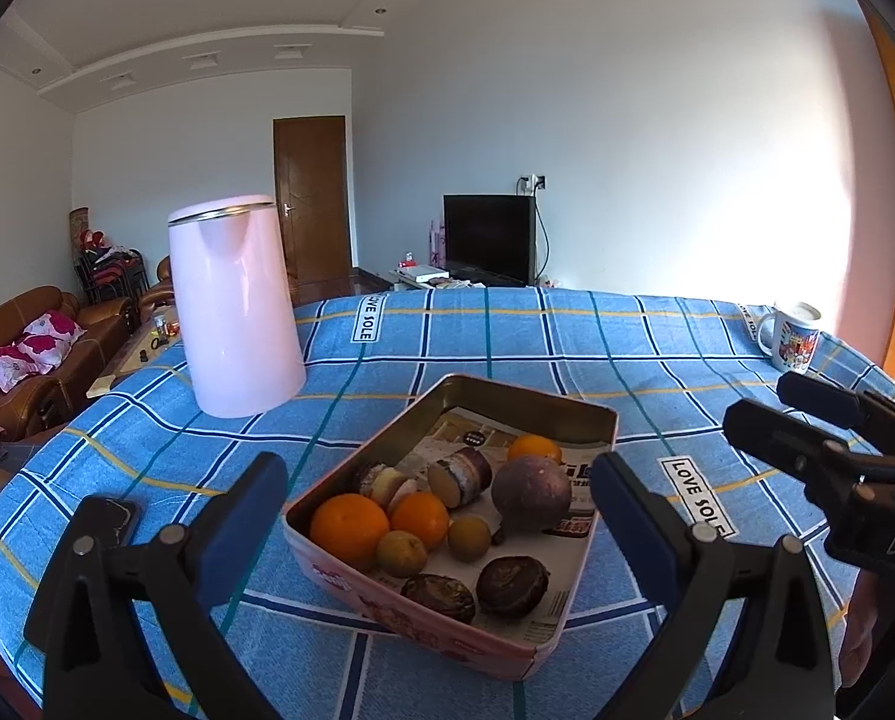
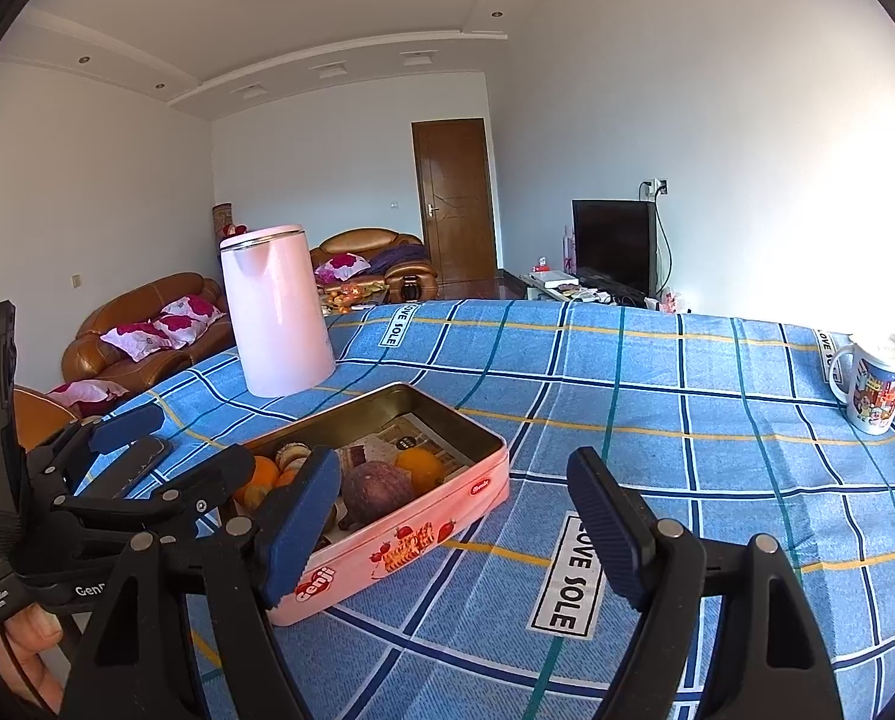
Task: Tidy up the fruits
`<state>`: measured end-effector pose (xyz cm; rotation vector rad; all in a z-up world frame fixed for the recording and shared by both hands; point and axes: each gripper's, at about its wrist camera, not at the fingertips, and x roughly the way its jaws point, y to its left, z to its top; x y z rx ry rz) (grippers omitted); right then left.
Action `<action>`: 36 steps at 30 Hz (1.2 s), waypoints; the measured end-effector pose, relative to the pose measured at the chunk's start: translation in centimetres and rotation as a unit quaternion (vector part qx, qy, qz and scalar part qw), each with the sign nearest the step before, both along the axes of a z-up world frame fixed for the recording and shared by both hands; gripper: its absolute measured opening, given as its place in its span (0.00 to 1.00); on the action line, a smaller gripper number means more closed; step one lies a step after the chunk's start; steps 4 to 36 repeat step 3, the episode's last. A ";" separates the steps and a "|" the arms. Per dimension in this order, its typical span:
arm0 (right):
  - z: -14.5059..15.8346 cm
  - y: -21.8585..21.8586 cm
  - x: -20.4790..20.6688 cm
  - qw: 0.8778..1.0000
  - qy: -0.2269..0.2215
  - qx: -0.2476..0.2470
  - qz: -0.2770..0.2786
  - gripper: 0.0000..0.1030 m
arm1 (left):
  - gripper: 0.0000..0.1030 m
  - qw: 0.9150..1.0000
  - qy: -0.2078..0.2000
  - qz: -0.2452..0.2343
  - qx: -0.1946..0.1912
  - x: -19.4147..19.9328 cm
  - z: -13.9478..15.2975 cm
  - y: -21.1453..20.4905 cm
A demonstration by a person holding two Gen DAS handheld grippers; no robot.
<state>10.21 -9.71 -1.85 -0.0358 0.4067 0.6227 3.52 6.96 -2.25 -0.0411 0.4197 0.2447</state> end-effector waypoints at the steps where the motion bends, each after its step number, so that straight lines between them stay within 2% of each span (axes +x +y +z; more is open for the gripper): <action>1: 0.0 -0.1 0.0 1.000 0.000 0.000 -0.001 0.77 | 1.00 1.000 0.000 -0.001 0.000 0.0 0.0 0.0; 36: -0.1 -0.4 0.0 1.000 0.001 -0.001 -0.003 0.77 | 1.00 1.000 0.003 -0.004 -0.002 0.0 0.1 0.0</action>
